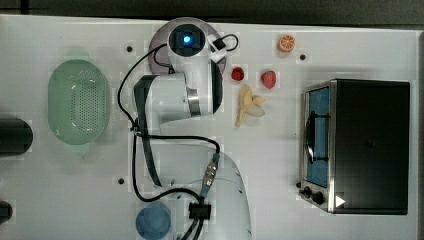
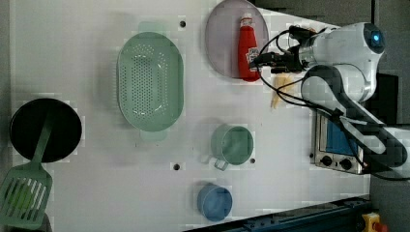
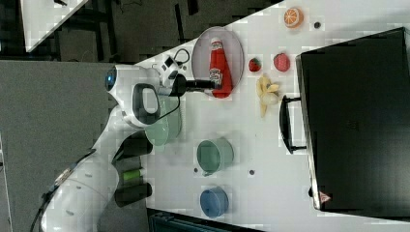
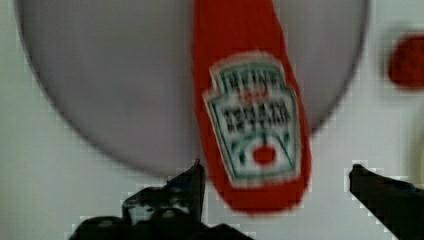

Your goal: Pick ketchup from plate and place it on table.

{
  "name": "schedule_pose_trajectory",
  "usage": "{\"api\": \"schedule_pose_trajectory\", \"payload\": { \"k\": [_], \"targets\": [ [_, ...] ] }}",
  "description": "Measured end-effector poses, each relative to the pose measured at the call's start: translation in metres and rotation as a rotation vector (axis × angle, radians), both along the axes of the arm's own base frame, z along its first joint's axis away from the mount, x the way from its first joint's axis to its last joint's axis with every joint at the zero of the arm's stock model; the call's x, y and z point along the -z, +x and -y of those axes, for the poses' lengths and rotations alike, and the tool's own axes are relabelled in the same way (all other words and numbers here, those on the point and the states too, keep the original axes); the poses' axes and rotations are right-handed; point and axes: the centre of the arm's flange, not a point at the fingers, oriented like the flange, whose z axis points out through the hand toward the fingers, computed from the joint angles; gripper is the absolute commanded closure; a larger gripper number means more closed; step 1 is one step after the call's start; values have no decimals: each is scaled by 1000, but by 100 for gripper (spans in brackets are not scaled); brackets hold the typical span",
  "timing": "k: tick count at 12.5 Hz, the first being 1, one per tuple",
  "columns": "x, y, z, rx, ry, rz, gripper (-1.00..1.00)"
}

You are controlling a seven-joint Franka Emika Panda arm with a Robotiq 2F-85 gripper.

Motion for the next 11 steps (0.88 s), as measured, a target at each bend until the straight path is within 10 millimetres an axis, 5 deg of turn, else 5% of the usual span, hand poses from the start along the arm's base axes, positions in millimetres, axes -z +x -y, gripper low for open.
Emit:
{"api": "schedule_pose_trajectory", "payload": {
  "k": [4, 5, 8, 11],
  "targets": [
    [24, 8, -10, -68, 6, 97, -100],
    [34, 7, -13, -70, 13, 95, -93],
    [65, 3, -9, -67, 18, 86, -23],
    [55, 11, -11, -64, 26, 117, -21]
  ]
}}
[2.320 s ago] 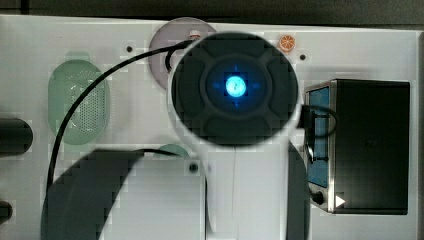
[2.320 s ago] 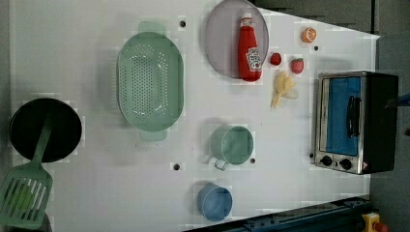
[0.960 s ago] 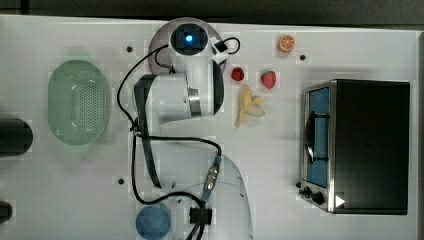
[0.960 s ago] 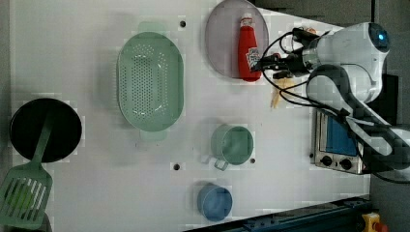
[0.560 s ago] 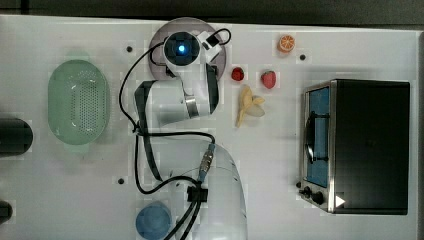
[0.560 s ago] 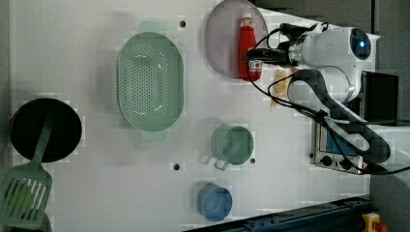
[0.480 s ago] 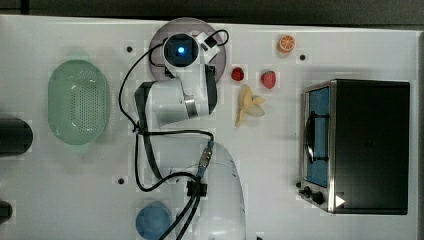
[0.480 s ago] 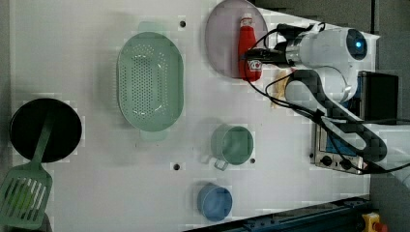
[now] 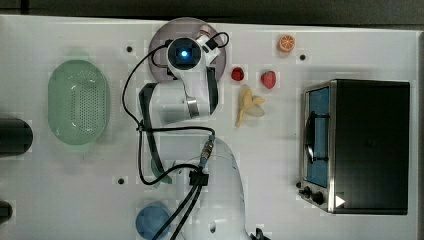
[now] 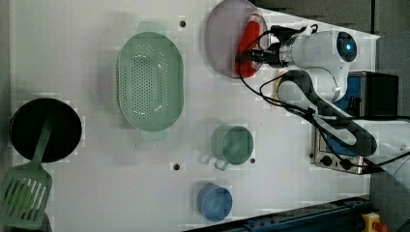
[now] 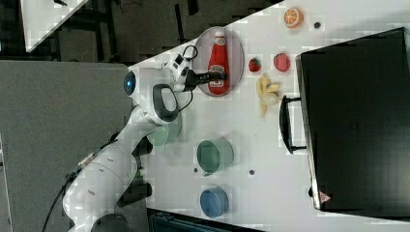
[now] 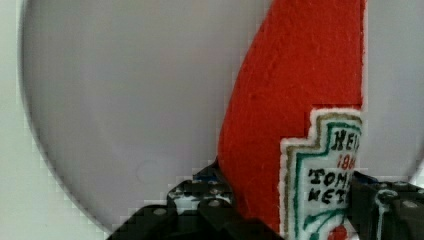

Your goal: Pick ketchup from plate and place it on table.

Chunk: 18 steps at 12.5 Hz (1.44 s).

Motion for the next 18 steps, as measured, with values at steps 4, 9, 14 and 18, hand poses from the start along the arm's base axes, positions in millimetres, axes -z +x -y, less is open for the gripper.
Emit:
{"api": "schedule_pose_trajectory", "payload": {
  "k": [4, 9, 14, 18],
  "targets": [
    [-4, 0, 9, 10, -9, 3, -21],
    [-73, -18, 18, 26, -59, -90, -21],
    [-280, -46, 54, 138, -50, -11, -21],
    [-358, -102, 98, 258, 7, 2, -21]
  ]
}}
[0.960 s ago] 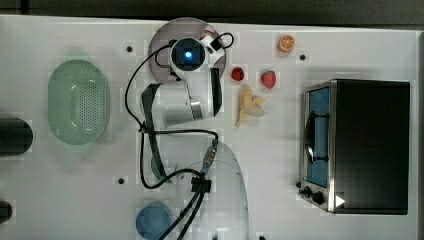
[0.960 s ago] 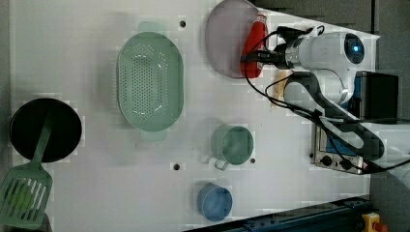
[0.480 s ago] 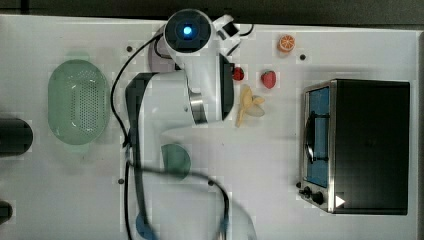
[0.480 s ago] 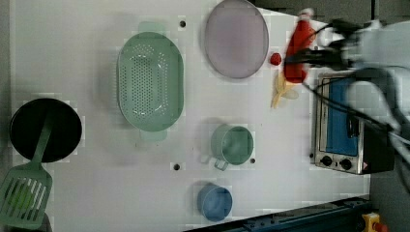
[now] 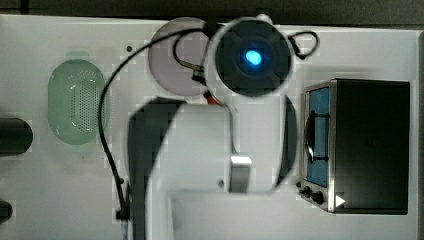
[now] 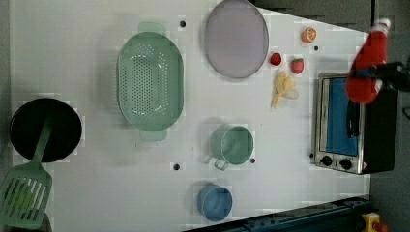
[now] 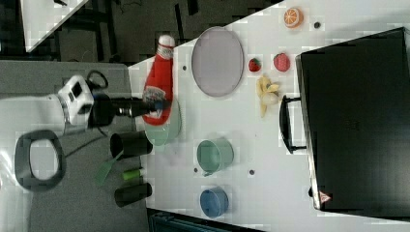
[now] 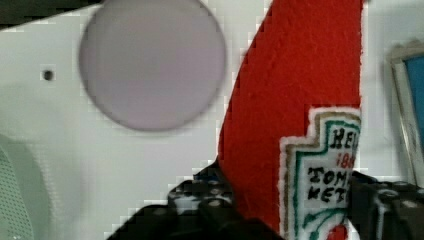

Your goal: Pick ketchup from plate and place it on table.

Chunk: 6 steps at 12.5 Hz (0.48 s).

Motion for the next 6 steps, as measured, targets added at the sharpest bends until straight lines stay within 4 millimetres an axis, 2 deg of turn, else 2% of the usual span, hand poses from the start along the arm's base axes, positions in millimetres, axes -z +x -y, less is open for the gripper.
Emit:
{"api": "schedule_pose_trajectory", "payload": {
  "k": [1, 2, 3, 6],
  "targets": [
    [5, -11, 12, 24, 2, -10, -21],
    [19, -19, 22, 44, 4, -27, -21],
    [42, -27, 30, 63, 9, -59, -21],
    [138, -63, 47, 113, 24, -170, -21]
  ]
}}
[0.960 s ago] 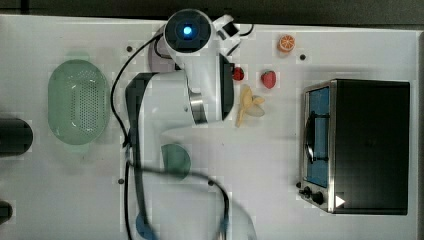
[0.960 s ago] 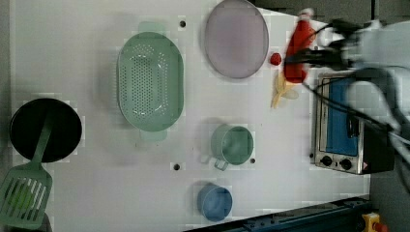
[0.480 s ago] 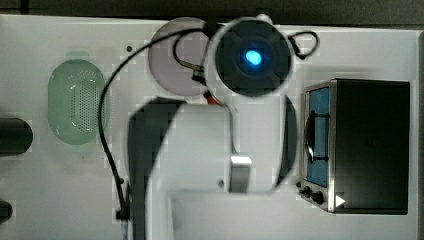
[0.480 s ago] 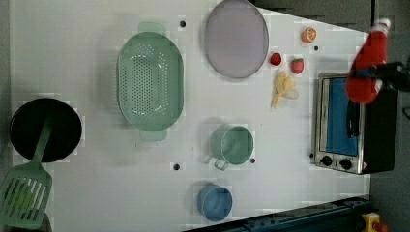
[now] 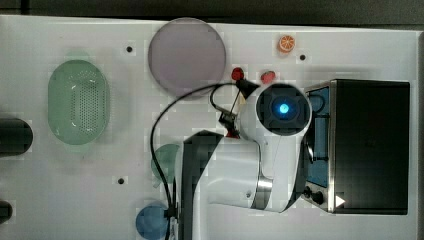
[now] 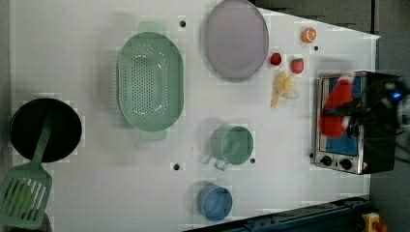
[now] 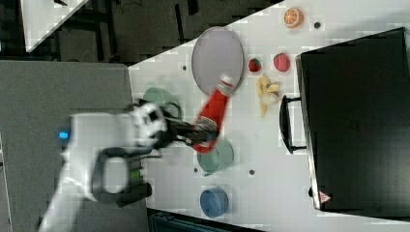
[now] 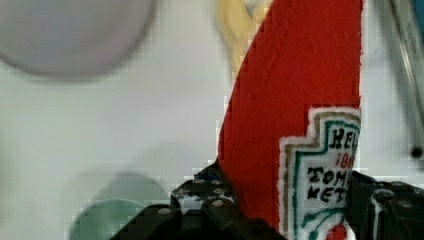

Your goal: Pick ketchup from plate and place it on table.

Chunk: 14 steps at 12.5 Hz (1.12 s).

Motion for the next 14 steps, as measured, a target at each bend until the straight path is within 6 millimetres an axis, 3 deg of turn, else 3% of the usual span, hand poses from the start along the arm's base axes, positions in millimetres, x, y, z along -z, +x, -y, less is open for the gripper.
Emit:
{"api": "schedule_pose_trajectory", "payload": {
  "k": [2, 4, 7, 8, 11, 14],
  "targets": [
    [58, -23, -3, 3, 6, -49, -21],
    [101, -28, -12, -12, 3, -36, -21],
    [143, -26, -27, -36, 6, 12, -21],
    [152, -25, -33, -50, 6, 8, -29],
    [157, -26, -40, -63, 8, 5, -95],
    [126, -21, -35, -54, -1, 65, -100]
  ]
}}
